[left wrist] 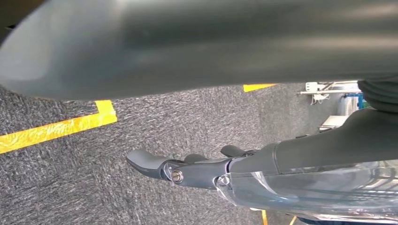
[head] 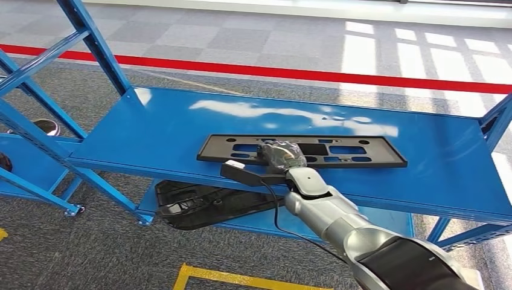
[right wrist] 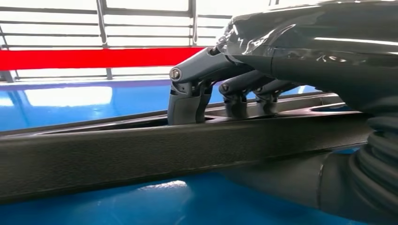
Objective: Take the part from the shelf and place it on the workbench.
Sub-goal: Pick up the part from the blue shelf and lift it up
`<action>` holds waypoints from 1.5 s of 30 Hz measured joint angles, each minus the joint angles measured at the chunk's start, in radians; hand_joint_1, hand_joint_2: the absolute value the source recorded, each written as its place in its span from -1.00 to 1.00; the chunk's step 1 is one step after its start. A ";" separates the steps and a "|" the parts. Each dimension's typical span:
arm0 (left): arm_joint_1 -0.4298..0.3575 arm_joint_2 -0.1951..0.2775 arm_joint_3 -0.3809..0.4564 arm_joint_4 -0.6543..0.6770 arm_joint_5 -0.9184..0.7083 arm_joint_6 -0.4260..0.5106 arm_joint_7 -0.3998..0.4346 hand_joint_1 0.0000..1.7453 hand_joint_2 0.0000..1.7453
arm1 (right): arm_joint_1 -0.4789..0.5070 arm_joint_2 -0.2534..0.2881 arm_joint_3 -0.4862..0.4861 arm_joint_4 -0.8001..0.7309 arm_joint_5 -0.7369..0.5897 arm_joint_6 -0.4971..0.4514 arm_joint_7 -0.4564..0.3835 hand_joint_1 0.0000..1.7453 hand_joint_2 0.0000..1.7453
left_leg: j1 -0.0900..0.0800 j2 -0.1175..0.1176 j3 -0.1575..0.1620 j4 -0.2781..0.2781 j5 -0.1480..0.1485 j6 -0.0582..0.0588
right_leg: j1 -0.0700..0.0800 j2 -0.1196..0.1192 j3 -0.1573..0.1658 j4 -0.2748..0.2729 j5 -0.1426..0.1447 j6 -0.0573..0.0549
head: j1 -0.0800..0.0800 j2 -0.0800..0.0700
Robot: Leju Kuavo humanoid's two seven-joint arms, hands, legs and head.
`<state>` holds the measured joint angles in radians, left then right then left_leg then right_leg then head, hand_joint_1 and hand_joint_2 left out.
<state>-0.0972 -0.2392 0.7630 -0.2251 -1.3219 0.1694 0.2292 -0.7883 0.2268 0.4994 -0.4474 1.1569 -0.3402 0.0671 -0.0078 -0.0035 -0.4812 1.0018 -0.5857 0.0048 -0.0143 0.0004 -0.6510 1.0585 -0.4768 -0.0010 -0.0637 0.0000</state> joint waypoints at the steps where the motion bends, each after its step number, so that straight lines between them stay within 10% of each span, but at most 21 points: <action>1: 0.000 0.000 0.000 0.000 0.000 0.000 0.000 -1.00 -1.00 | 0.001 -0.001 0.000 -0.002 0.001 -0.001 0.000 1.00 1.00 | 0.000 0.000 0.000 0.000 0.000 0.000 | 0.000 0.000 0.000 0.000 0.000 0.000 | 0.000 0.000; 17: 0.004 0.000 0.012 0.000 0.015 0.002 -0.020 -1.00 -1.00 | 0.051 -0.020 0.009 -0.084 -0.086 -0.060 -0.126 1.00 1.00 | 0.000 0.000 0.001 0.000 -0.001 -0.001 | 0.000 0.001 0.001 0.000 0.000 0.000 | 0.000 0.000; 45: 0.015 0.000 0.056 0.000 0.045 0.057 -0.079 -1.00 -1.00 | 0.351 -0.234 0.007 -0.991 -0.697 0.167 -0.376 1.00 1.00 | 0.000 0.000 0.001 0.000 -0.002 0.000 | 0.000 0.000 0.000 0.000 0.000 0.000 | 0.000 0.000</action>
<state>-0.0823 -0.2388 0.8188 -0.2251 -1.2773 0.2262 0.1501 -0.4377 -0.0073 0.5066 -1.4387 0.4604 -0.1733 -0.3090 -0.0078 -0.0033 -0.4806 1.0019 -0.5873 0.0048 -0.0143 0.0007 -0.6507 1.0582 -0.4773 -0.0006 -0.0637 0.0000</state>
